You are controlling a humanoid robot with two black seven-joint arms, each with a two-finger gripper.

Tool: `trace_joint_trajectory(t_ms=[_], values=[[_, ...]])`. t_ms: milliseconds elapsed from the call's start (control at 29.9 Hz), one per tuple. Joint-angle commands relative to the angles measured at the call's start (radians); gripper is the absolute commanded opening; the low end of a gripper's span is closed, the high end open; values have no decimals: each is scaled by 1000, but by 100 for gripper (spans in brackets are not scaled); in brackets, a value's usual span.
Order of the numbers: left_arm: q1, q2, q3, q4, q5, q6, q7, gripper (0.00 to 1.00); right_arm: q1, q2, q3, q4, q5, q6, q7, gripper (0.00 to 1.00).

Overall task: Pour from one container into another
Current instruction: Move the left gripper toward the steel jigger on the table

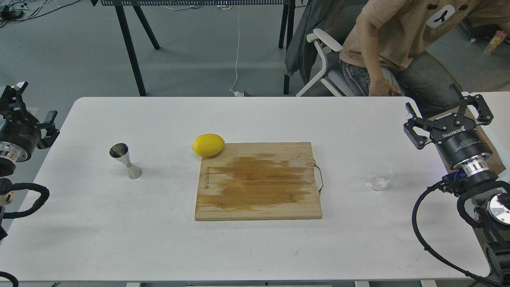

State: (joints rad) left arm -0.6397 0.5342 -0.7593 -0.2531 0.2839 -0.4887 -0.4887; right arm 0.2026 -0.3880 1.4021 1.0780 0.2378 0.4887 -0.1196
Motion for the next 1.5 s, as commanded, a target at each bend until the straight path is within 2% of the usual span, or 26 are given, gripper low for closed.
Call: trace_joint_trajectory(t_ms=[0,401,602,735,836,969,1036,1103,1170,1203,1270,1471], values=[[5,-8,-2,0,-2,0,0,100,0,0,0,0,0,0,0,99],[8,-2,0,-2,0,0,0,100,1,0,1,0,0,0,0,99],[-8,39,5,0,37,0,0,100,3,-18,6,14,3,0,0,99],[-109,141,84,-12,213,0,0,100,1,-38,12,16,3,0,0,99],[-193,148,155,-35,352,0,0,100,1,-38,12,16,3,0,0,99],[-222,165,175,-156,513,0,0,100,1,-37,9,16,3,0,0,99],[-222,191,173,-265,634,0,0,100,3,-37,9,16,3,0,0,99],[-215,243,173,-438,772,0,0,100,3,-37,8,17,3,0,0,99],[-209,274,175,-558,857,0,0,100,1,-38,9,17,3,0,0,99],[-203,283,175,-599,880,13,0,100,1,-38,9,17,3,0,0,99],[-172,296,175,-655,906,131,0,100,1,-38,8,16,3,0,0,99],[-92,291,175,-709,974,531,0,100,0,-37,0,13,2,0,0,99]])
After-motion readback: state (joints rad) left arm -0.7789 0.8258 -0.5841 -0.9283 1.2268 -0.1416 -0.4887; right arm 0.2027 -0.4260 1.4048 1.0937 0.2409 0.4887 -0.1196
